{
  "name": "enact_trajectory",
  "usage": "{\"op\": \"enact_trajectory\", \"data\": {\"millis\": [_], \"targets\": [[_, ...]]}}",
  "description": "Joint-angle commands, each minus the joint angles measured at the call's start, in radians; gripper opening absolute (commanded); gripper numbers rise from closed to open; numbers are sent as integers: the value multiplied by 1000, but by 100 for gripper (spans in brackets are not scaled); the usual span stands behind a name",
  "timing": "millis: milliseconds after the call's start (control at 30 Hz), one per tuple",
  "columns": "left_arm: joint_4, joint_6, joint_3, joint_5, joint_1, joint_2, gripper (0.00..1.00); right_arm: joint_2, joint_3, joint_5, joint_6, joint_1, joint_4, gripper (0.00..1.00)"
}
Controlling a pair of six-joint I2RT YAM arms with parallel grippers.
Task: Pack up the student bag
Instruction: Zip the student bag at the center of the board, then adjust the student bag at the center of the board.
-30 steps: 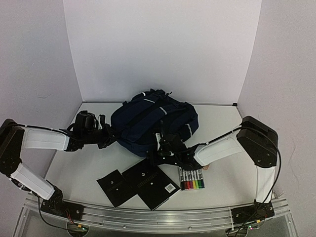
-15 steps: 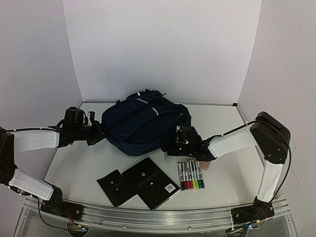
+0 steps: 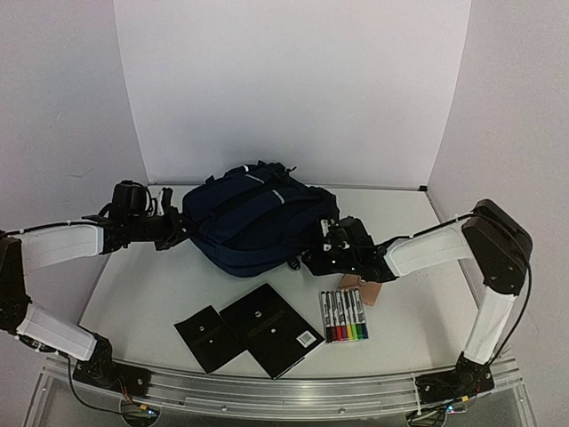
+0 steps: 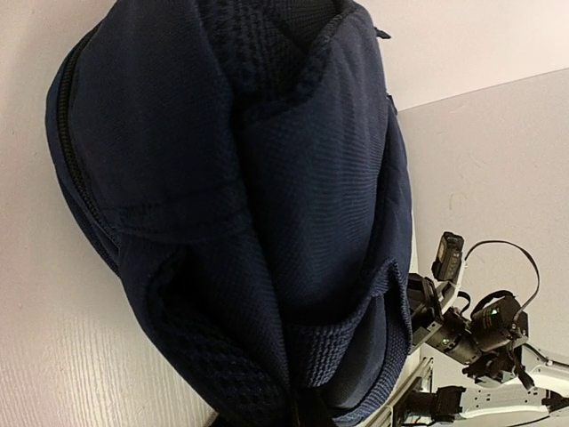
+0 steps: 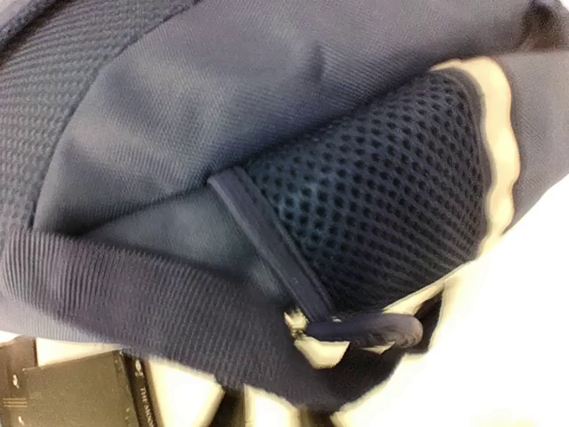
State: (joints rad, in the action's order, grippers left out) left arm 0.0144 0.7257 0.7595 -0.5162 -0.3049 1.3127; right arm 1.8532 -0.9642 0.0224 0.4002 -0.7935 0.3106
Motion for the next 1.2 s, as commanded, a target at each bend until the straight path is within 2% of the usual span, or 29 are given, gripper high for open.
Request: {"op": "enact_trajectory", "data": {"millis": [0, 100, 233, 500, 667, 833, 867, 900, 933, 1000, 1033, 1167], "targets": [[-117, -95, 196, -216, 10, 13, 0, -207, 17, -45, -169, -60, -45, 66], [-82, -115, 304, -286, -3, 26, 0, -300, -7, -93, -225, -129, -69, 85], [-28, -133, 426, -335, -35, 37, 0, -331, -102, -180, -306, -235, -97, 98], [51, -154, 547, -360, -95, 43, 0, -201, -326, -186, -462, -268, -151, 98], [84, -169, 581, -369, -113, 53, 0, -95, -469, -127, -534, -268, -236, 98], [88, -174, 590, -375, -126, 54, 0, -13, -592, -124, -548, -268, -298, 97], [89, -177, 592, -378, -128, 54, 0, -1, -611, -131, -539, -268, -303, 90], [96, -187, 598, -376, -128, 52, 0, 11, -631, -138, -529, -268, -305, 76], [112, -209, 608, -370, -128, 50, 0, 20, -657, -144, -516, -269, -306, 53], [163, -255, 624, -314, -129, 33, 0, 35, -702, -161, -473, -268, -304, 13], [176, -273, 625, -277, -128, 18, 5, 42, -737, -167, -447, -268, -299, 1], [213, -328, 637, -154, -126, -40, 57, 67, -872, -190, -323, -268, -238, 0]]}}
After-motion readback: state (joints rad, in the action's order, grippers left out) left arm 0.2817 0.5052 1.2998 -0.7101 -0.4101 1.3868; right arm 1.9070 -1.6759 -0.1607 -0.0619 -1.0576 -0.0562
